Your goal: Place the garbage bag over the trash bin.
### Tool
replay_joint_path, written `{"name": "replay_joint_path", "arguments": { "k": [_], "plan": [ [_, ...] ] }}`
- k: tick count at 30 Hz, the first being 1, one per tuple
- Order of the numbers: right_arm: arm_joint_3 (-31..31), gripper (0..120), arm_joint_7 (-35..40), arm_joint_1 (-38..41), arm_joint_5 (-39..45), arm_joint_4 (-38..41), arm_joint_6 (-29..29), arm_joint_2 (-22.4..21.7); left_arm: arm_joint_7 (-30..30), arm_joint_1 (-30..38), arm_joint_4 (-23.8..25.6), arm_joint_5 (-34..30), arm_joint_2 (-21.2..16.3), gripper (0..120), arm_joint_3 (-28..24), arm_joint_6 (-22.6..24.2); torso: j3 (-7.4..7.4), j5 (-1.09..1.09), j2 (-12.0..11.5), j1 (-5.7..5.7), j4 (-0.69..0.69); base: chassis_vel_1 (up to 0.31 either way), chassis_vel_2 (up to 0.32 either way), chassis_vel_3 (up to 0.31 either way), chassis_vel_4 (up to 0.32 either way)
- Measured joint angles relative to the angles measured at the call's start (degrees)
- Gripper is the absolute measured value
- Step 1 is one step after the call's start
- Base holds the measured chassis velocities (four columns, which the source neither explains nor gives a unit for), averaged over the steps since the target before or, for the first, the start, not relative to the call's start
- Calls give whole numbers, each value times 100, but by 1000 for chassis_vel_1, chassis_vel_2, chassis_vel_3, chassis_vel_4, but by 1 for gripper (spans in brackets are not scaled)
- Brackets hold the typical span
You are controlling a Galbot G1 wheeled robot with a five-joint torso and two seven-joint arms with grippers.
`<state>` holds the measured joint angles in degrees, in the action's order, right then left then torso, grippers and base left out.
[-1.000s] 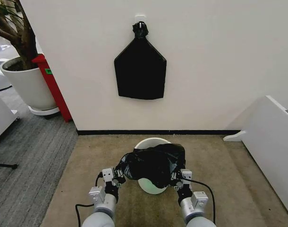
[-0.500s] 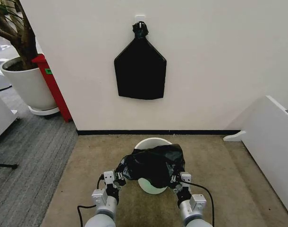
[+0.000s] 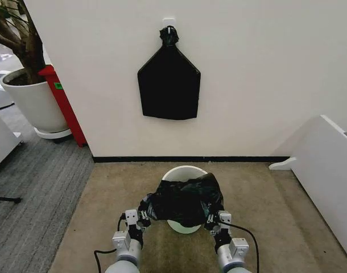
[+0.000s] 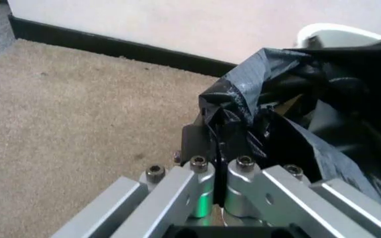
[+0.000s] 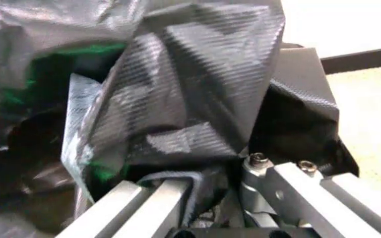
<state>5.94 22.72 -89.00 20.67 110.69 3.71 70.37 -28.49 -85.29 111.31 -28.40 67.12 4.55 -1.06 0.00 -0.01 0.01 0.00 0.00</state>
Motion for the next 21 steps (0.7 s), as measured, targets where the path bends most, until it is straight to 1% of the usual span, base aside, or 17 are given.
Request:
{"name": "replay_joint_path", "arguments": {
  "k": [6,21],
  "plan": [
    [-4,0,-13,-45,-25,-12,40,4,13,4,-63,27,3,0,-2,-52,0,0,0,0,0,0,0,0,0],
    [-133,0,88,26,-481,617,52,36,49,19,2,133,-12,0,55,-179,1,1,-1,1,0,0,0,0,0]
  ]
}}
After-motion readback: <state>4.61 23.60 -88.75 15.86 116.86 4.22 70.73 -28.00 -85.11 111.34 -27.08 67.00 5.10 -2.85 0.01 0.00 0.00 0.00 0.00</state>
